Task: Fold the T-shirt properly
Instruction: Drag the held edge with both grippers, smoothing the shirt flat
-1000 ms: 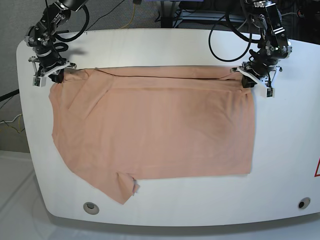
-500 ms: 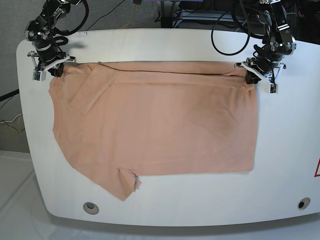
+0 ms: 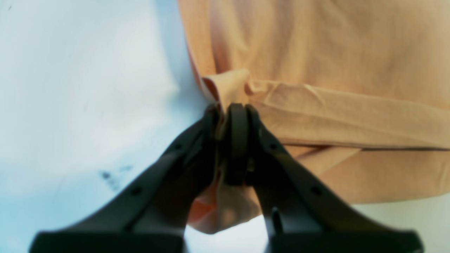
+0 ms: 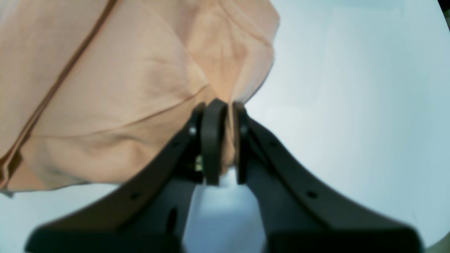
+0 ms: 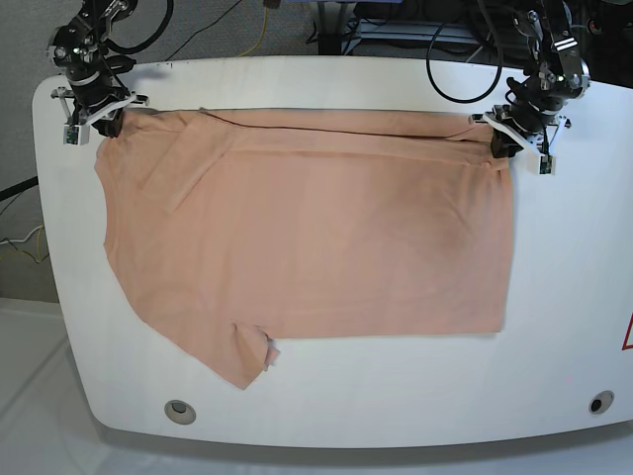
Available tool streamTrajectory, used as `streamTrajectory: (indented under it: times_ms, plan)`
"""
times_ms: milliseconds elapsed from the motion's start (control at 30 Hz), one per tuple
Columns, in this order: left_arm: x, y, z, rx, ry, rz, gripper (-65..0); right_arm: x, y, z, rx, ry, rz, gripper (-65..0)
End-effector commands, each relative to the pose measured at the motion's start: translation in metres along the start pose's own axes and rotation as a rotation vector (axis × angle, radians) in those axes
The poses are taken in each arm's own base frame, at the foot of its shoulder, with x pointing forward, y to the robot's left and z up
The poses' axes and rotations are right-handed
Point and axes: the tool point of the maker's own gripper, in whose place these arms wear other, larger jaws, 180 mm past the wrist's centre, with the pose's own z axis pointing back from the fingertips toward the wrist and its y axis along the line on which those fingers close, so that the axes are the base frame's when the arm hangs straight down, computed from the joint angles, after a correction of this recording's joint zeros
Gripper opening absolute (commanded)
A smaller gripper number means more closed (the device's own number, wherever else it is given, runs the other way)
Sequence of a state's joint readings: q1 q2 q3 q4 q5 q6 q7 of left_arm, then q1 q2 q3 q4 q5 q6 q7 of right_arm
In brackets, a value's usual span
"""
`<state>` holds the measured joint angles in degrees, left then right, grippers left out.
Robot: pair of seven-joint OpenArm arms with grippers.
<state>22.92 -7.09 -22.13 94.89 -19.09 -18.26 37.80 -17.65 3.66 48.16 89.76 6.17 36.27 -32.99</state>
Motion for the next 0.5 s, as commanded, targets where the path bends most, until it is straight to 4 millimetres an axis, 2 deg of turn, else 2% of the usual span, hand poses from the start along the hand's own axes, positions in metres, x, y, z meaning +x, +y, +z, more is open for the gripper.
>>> streamTrajectory:
  times_ms: [0,233,467]
  plan:
    - [-0.054,0.016,0.009,0.069,0.220,-0.033,-62.3,-0.041,-0.011,0.009,-0.038,0.169,0.040,-59.3]
    - [-0.076,0.018,0.018,0.073,0.265,-0.029,-62.3,-0.052,-0.012,0.014,-0.041,0.194,0.044,-59.3]
    - [-0.078,0.019,0.020,0.074,0.241,-0.030,-62.3,-0.057,-0.006,0.014,-0.032,0.199,0.030,-59.3]
